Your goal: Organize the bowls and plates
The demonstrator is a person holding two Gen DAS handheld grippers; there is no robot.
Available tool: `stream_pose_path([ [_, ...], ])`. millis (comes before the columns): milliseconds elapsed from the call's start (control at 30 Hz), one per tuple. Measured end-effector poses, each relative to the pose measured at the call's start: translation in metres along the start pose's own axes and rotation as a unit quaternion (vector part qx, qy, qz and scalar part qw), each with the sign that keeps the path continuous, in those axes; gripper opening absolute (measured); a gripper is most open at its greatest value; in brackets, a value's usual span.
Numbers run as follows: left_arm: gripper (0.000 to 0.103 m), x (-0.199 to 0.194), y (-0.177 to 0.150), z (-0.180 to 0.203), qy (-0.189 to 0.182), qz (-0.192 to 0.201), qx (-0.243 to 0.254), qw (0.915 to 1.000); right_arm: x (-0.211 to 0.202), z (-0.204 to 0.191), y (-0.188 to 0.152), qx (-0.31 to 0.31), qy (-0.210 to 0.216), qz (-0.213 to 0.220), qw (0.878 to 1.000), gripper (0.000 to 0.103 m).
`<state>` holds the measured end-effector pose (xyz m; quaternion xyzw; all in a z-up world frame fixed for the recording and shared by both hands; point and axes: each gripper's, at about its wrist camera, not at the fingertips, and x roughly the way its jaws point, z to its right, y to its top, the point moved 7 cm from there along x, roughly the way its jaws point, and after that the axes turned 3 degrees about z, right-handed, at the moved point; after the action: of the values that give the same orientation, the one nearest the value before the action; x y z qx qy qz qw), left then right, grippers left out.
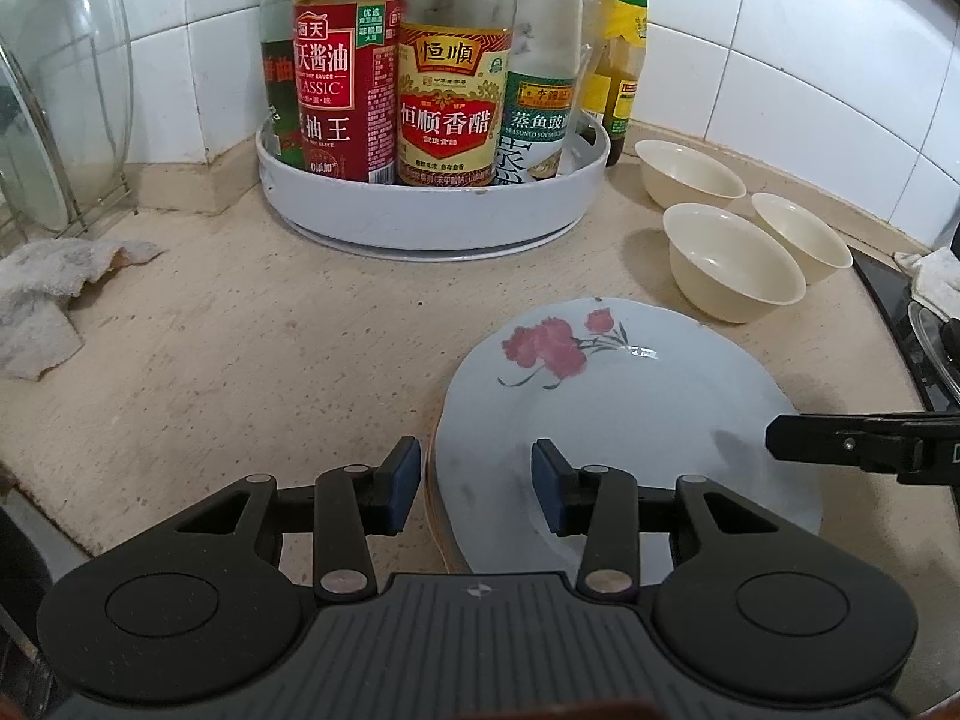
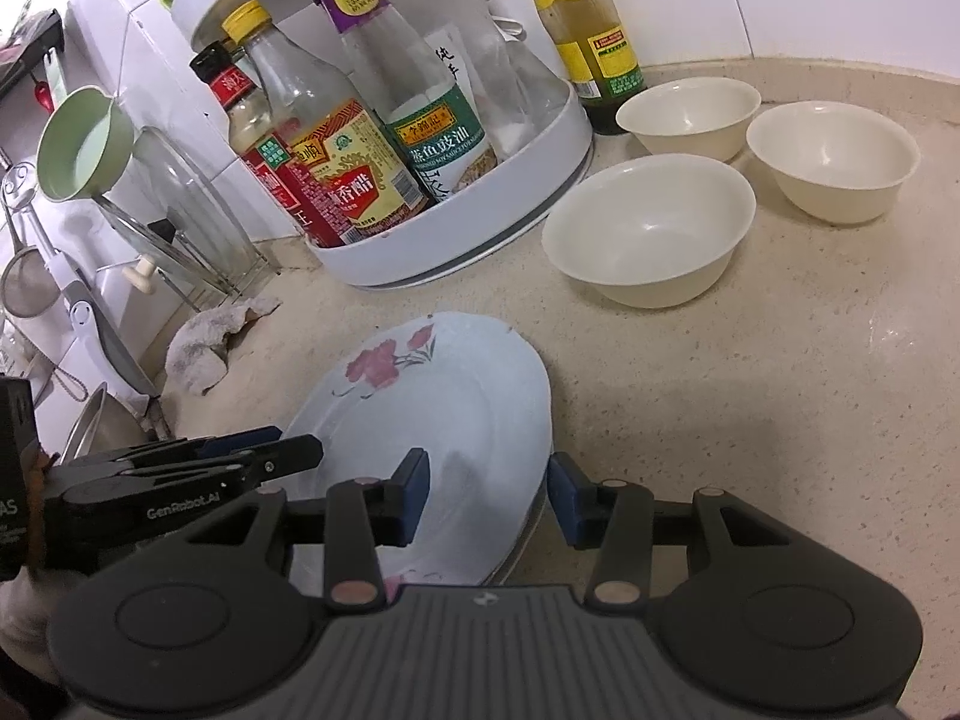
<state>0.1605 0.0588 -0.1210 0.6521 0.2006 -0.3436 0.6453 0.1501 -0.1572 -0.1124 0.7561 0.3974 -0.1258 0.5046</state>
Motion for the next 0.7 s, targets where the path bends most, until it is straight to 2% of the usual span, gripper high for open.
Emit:
stream_pose_path([
  [300, 0.06, -0.003, 0.006, 0.006, 0.01, 0.008, 0.014, 0.9998, -0.009, -0.001, 0.006, -0.009, -0.001, 0.019, 1.0, 0.043],
  [700, 0.062, -0.002, 0.013, 0.014, 0.013, 0.011, 0.034, 0.9993, -0.007, -0.004, 0.004, -0.01, 0.016, 0.013, 1.0, 0.043],
])
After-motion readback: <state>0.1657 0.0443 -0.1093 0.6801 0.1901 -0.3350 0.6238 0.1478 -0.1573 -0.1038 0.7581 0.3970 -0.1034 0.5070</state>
